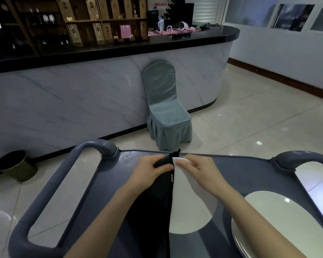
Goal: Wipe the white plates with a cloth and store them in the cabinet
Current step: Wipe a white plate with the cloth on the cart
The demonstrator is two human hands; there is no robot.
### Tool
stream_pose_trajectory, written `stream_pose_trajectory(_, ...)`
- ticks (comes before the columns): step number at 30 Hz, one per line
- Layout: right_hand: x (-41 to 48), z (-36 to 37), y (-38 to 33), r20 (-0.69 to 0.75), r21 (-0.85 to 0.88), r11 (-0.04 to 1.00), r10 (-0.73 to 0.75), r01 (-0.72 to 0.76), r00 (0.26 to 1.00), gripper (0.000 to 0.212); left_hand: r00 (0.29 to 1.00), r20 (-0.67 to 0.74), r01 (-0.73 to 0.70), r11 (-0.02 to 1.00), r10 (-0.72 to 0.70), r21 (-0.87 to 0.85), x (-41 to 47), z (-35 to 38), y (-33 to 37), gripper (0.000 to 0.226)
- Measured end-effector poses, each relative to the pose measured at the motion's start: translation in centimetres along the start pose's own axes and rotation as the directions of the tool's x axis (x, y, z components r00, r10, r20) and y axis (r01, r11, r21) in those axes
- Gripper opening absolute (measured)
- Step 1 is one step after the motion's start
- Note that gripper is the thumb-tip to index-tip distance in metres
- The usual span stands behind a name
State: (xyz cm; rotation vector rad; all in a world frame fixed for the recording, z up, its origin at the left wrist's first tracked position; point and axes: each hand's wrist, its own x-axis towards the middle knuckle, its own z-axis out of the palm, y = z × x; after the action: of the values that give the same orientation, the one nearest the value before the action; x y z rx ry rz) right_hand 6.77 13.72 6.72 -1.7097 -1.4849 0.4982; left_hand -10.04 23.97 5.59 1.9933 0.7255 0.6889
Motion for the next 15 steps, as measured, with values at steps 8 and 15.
stream_pose_trajectory(8,-1.9,3.4,-0.4,-0.369,0.68,0.692,0.609,-0.242,0.702,0.039,0.628,-0.486,0.305,0.767,-0.607,-0.564,-3.2,3.1,-2.7,0.029)
stream_pose_trajectory(15,-0.1,-0.9,0.8,-0.175,0.362,0.904,0.304,-0.226,0.936,0.008,0.774,-0.51,0.221,0.914,-0.376,-0.339,-2.2,0.0,-2.6,0.021)
